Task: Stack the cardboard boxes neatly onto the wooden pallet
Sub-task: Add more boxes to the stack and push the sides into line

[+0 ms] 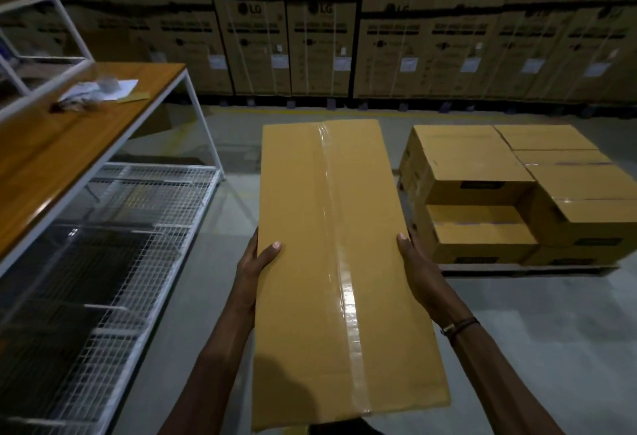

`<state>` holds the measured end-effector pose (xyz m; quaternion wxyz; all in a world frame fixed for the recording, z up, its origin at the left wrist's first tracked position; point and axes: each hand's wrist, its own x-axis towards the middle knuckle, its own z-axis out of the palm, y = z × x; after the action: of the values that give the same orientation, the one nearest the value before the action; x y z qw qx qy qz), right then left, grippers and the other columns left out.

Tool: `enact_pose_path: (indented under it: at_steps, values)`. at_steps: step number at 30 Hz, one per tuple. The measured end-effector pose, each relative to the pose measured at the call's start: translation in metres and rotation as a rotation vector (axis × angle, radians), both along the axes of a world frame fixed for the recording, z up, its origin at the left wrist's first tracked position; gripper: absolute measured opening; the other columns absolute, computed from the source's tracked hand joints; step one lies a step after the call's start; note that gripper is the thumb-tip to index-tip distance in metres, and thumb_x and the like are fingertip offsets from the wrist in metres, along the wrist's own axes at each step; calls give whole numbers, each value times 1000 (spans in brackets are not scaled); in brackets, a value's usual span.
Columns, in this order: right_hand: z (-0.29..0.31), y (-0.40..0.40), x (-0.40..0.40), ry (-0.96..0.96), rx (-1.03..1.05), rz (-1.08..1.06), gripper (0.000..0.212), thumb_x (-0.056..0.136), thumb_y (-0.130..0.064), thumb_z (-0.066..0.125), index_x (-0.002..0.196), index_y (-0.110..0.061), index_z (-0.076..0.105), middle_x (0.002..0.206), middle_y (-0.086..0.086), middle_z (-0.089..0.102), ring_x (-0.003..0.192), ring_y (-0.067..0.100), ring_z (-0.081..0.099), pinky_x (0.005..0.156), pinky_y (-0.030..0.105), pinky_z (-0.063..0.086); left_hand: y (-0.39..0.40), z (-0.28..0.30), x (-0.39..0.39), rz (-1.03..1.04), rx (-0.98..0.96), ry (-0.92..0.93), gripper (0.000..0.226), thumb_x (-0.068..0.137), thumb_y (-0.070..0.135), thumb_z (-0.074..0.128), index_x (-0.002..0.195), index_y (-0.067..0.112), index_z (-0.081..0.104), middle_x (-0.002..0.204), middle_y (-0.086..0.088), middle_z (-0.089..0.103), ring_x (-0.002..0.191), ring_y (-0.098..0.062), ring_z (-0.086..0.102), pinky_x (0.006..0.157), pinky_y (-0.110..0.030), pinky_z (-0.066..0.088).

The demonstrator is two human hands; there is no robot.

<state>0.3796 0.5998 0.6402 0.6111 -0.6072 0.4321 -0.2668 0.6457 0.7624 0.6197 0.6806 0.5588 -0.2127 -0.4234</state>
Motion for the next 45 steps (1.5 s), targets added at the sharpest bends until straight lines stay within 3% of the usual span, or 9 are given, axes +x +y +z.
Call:
enact_pose_path:
  at_steps: [8,16,23,28,31,34,38,42,45]
  values:
    - [12,-140,85,-32,15,-42,63,103,-61,42,161,-36,35,153,-4,54,133,15,58,111,47,50,-144,15,89,-35,5,-11,63,90,39,75,148,35,53,143,-9,64,125,-40,65,102,-67,51]
    - [8,-241,139,-43,2,-168,55,110,-48,40,163,-38,29,153,-15,47,123,-7,51,91,16,44,-280,22,160,-148,26,-16,61,90,36,73,148,33,53,140,-7,66,123,-37,67,99,-61,55]
    - [-16,-331,182,63,-14,-347,78,85,-94,39,155,-63,24,164,-23,36,150,12,38,123,53,34,-430,0,228,-354,84,-30,67,85,45,77,147,37,53,139,-7,66,119,-37,69,96,-63,56]
    - [-8,-380,217,-3,27,-585,73,100,-68,42,164,-39,24,165,-21,29,149,4,30,122,35,26,-544,6,259,-563,78,-20,65,87,41,75,148,32,53,137,-9,68,117,-40,69,95,-65,56]
    - [-2,-401,224,-32,21,-731,51,108,-51,42,156,-43,28,151,-31,35,142,-1,33,114,27,28,-605,15,261,-699,72,-12,57,93,37,73,147,35,55,138,-8,68,119,-40,68,97,-67,54]
    - [-3,-416,217,-63,37,-879,66,101,-64,49,160,-40,31,163,-18,36,149,8,37,123,37,31,-659,19,246,-836,78,-26,58,92,36,73,147,35,54,138,-7,67,121,-39,68,99,-66,54]
    - [0,-434,198,-67,35,-1043,51,112,-43,40,161,-36,30,153,-17,43,128,-1,50,99,15,41,-721,18,209,-989,88,-46,56,94,34,73,146,35,55,135,-5,70,116,-36,70,91,-56,59]
    - [-8,-449,168,-44,47,-1169,67,101,-67,47,161,-40,33,160,-12,45,143,11,48,121,47,40,-777,11,159,-1136,144,-47,67,84,41,75,147,32,55,133,-11,70,112,-39,71,84,-53,61]
    - [-22,-468,138,-30,41,-1249,68,99,-72,45,161,-45,31,162,-16,42,149,11,41,125,51,32,-820,3,114,-1236,150,-51,69,84,39,75,148,29,53,134,-10,70,114,-37,71,84,-50,62]
